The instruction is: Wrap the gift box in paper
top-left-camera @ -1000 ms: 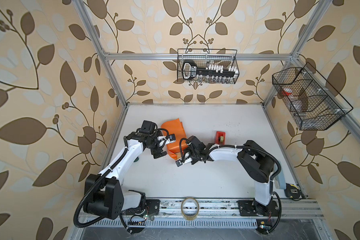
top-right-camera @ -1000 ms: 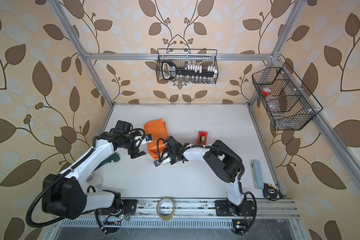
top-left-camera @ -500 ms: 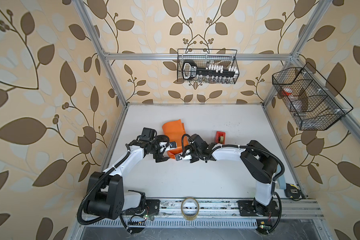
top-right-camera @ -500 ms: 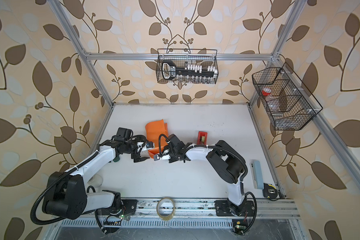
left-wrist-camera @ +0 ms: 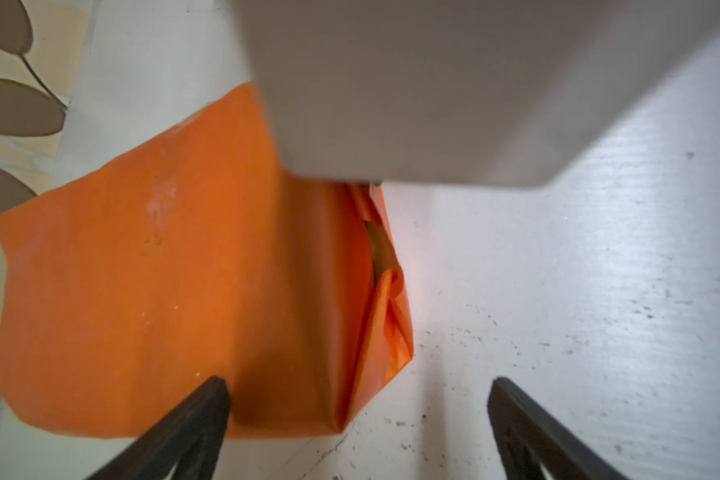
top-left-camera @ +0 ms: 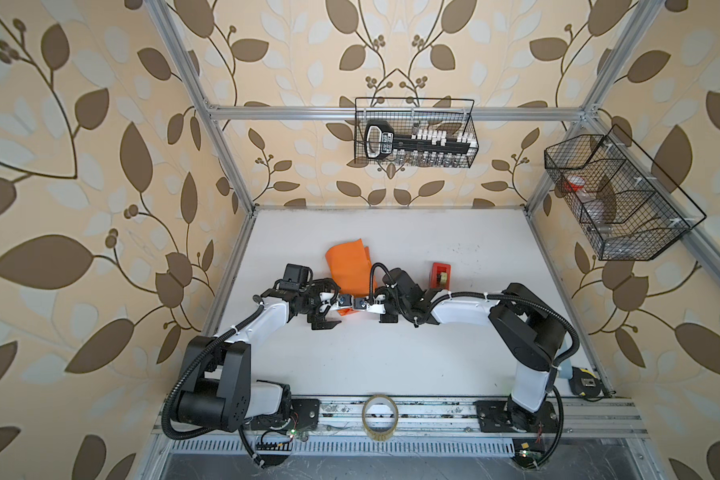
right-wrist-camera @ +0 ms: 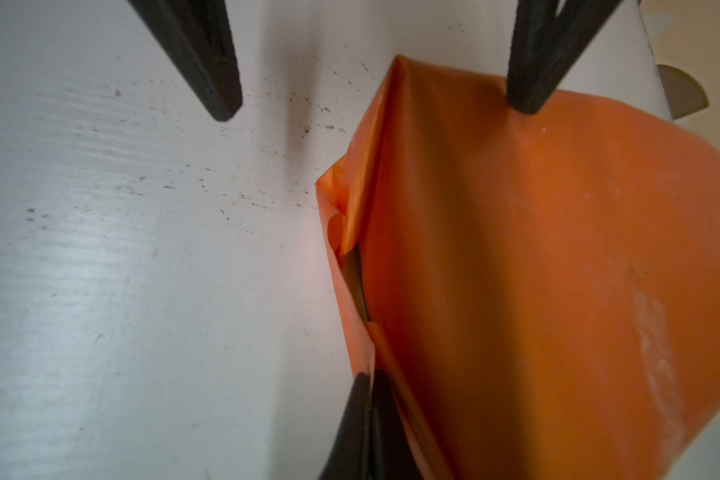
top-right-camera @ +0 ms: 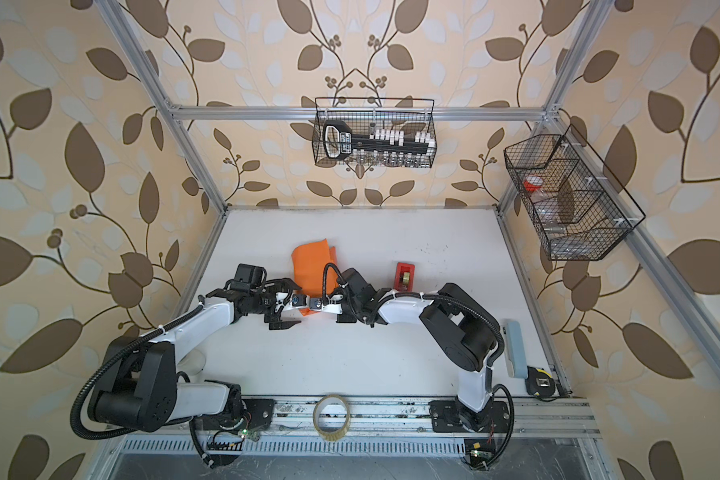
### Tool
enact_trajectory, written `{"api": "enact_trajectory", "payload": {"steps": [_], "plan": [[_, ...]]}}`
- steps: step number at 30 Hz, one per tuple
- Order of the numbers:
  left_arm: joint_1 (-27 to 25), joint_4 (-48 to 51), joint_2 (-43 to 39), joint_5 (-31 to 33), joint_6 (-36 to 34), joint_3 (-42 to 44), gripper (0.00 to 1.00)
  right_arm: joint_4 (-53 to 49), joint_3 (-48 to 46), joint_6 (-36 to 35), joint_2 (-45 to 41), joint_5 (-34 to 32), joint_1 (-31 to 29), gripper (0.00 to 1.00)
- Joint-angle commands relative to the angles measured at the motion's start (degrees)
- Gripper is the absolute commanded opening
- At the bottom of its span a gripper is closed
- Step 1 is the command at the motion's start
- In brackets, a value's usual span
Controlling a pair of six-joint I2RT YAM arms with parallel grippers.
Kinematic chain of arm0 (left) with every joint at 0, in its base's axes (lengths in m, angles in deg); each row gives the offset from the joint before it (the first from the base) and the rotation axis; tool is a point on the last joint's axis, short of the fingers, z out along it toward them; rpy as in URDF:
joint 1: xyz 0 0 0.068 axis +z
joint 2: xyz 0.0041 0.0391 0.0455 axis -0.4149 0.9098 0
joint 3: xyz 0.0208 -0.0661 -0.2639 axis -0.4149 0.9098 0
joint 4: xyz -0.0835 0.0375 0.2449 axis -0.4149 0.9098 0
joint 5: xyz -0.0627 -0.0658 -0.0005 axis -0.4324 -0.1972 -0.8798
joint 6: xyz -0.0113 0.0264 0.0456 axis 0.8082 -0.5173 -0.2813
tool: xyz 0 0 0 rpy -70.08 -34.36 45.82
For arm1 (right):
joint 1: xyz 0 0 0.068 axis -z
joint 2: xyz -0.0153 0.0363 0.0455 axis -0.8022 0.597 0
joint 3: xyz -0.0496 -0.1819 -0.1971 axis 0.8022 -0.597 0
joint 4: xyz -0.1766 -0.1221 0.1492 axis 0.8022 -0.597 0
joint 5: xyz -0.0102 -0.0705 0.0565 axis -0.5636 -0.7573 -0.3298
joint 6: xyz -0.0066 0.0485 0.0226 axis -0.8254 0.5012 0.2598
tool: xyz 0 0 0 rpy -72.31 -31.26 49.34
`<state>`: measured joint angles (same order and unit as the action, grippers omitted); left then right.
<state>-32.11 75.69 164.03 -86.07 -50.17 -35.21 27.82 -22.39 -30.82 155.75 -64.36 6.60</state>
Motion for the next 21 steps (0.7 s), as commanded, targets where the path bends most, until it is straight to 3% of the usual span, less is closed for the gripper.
{"api": "enact_trajectory", "payload": {"steps": [1,11,16,21], "plan": [[-1.2,-6.6,0.7,-0.1,1.1,1.0,0.99,2.7,-0.5,3.5,-0.8,1.1,-0.5,0.00],[-1.5,-26.0,1.6,-0.1,6.4,10.6,0.99,4.2,-1.7,5.0,-0.5,0.1,-1.1,0.00],[-1.5,-52.0,2.6,-1.9,10.1,21.1,0.99,4.2,-1.4,9.0,-0.7,1.6,-0.7,0.00],[-1.5,-64.8,1.8,-4.2,15.3,26.3,0.99,2.7,-0.5,10.6,-0.6,1.6,-0.3,0.00]]}}
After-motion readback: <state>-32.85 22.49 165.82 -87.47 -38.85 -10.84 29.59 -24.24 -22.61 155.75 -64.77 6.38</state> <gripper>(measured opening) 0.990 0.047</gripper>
